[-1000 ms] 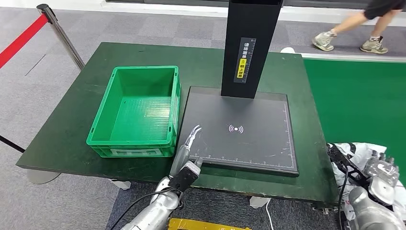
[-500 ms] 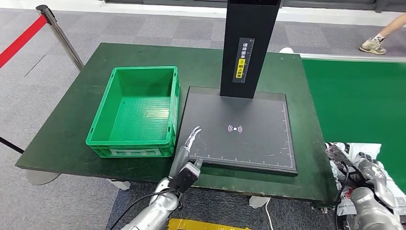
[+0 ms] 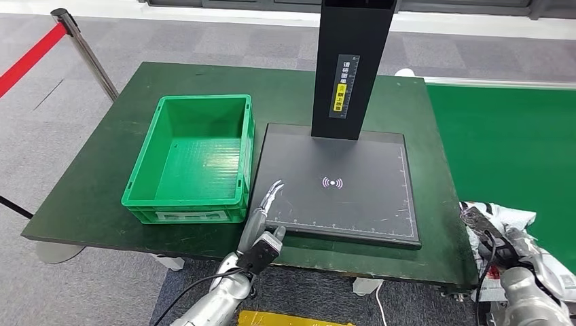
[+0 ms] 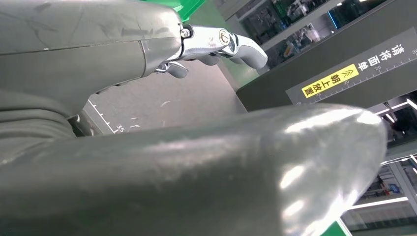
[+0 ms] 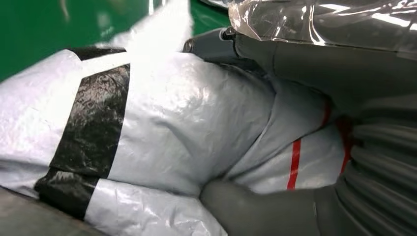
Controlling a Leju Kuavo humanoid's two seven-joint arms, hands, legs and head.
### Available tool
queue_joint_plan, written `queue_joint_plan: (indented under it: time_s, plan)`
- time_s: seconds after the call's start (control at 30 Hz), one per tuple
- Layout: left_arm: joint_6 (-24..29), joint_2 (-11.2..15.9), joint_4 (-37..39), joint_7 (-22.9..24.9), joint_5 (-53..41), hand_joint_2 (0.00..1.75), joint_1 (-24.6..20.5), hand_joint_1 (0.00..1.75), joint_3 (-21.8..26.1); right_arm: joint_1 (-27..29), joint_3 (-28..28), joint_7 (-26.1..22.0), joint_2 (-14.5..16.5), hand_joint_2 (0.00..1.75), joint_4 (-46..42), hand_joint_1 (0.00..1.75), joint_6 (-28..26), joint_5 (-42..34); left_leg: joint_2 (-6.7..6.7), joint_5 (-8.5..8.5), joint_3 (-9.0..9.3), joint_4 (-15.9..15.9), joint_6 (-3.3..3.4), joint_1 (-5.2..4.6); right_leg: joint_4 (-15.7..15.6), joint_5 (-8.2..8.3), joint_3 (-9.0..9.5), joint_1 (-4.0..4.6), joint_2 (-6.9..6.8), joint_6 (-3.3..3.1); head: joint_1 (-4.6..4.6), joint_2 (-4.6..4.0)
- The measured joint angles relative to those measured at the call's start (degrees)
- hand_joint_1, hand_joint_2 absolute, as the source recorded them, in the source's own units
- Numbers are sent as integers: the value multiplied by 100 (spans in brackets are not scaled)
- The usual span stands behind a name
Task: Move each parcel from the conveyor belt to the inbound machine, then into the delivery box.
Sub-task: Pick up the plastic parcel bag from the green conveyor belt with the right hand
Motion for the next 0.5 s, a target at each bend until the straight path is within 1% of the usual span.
queue_joint_plan:
  time_s: [0.5]
  plan:
    - [44, 8, 1, 0, -4, 0, 6, 0, 11, 28, 1, -4, 0, 175, -97, 175, 41, -55, -2, -3, 23, 0, 5, 4, -15, 0, 34, 5, -1, 1, 0, 0]
